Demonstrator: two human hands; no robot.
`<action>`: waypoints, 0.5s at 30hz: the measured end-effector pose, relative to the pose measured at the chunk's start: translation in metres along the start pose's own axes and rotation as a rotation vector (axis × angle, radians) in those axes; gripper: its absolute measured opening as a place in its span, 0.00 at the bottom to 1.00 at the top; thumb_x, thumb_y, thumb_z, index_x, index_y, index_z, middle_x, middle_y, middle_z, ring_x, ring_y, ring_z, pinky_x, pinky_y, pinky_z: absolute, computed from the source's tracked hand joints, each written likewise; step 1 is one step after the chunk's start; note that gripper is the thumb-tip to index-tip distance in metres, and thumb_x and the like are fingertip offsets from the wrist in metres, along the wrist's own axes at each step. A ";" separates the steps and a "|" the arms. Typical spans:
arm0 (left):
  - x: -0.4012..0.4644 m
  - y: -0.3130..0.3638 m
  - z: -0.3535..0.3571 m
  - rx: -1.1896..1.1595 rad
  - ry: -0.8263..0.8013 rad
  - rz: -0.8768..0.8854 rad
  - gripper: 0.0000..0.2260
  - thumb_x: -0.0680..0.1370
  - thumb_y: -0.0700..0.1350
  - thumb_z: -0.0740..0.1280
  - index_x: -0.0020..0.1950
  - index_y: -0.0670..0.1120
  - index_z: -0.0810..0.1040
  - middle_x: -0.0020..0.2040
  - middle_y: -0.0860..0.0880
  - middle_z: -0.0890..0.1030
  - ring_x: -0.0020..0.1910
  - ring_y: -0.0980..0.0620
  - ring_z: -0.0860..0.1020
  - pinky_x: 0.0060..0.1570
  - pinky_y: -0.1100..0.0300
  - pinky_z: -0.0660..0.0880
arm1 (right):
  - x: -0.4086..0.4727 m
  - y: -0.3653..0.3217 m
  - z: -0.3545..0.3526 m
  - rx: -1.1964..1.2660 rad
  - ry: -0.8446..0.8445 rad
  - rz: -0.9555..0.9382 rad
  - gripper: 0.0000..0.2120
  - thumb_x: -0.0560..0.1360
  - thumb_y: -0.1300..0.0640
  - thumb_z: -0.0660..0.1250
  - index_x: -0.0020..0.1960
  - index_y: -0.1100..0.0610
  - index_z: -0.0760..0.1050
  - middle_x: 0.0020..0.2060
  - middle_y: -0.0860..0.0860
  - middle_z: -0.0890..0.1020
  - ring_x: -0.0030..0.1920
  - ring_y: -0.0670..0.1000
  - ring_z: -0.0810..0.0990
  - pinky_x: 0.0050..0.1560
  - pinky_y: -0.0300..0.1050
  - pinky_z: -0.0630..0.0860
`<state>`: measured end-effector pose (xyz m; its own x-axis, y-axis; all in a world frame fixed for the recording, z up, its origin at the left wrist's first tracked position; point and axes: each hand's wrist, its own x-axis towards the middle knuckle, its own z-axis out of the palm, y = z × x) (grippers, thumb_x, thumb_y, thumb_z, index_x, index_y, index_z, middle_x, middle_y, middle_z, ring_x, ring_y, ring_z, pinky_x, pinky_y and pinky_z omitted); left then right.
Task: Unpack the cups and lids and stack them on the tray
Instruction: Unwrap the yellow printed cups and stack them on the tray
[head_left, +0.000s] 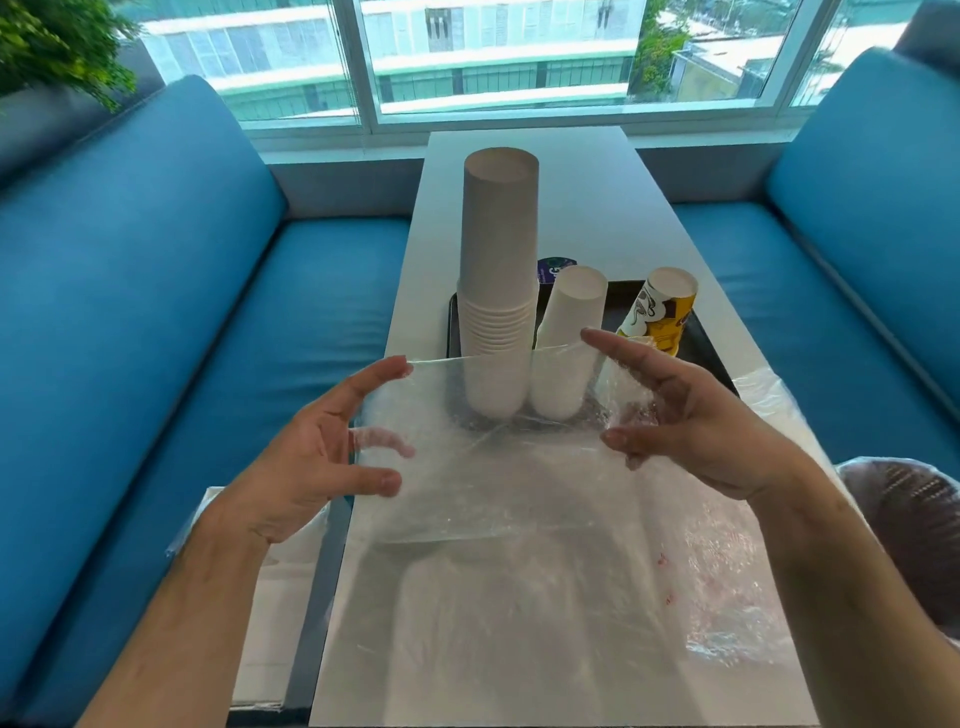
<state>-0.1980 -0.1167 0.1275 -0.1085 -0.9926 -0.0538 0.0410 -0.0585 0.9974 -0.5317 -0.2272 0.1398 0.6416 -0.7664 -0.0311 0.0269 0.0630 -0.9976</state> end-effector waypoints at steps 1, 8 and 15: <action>-0.001 0.001 0.001 0.019 -0.024 -0.009 0.47 0.57 0.42 0.85 0.72 0.63 0.72 0.74 0.62 0.69 0.51 0.48 0.82 0.45 0.54 0.82 | 0.000 0.000 0.000 -0.013 0.030 0.009 0.41 0.65 0.68 0.75 0.72 0.43 0.72 0.71 0.35 0.72 0.58 0.70 0.78 0.42 0.47 0.84; 0.000 0.016 0.007 0.091 -0.157 -0.028 0.51 0.63 0.32 0.81 0.76 0.65 0.65 0.76 0.70 0.60 0.58 0.45 0.80 0.40 0.51 0.83 | -0.007 -0.023 -0.013 -0.334 0.124 0.015 0.41 0.63 0.54 0.79 0.71 0.32 0.69 0.71 0.39 0.72 0.62 0.53 0.80 0.59 0.46 0.79; 0.017 0.040 0.021 0.315 -0.397 -0.113 0.50 0.70 0.25 0.74 0.77 0.66 0.61 0.67 0.63 0.73 0.55 0.51 0.81 0.41 0.60 0.80 | 0.057 -0.045 0.017 -0.731 -0.289 0.197 0.39 0.65 0.45 0.79 0.74 0.45 0.69 0.62 0.39 0.80 0.61 0.41 0.80 0.65 0.41 0.75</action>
<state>-0.2191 -0.1333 0.1678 -0.4660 -0.8617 -0.2006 -0.2871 -0.0672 0.9555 -0.4835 -0.2630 0.1839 0.7579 -0.5828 -0.2931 -0.5508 -0.3309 -0.7662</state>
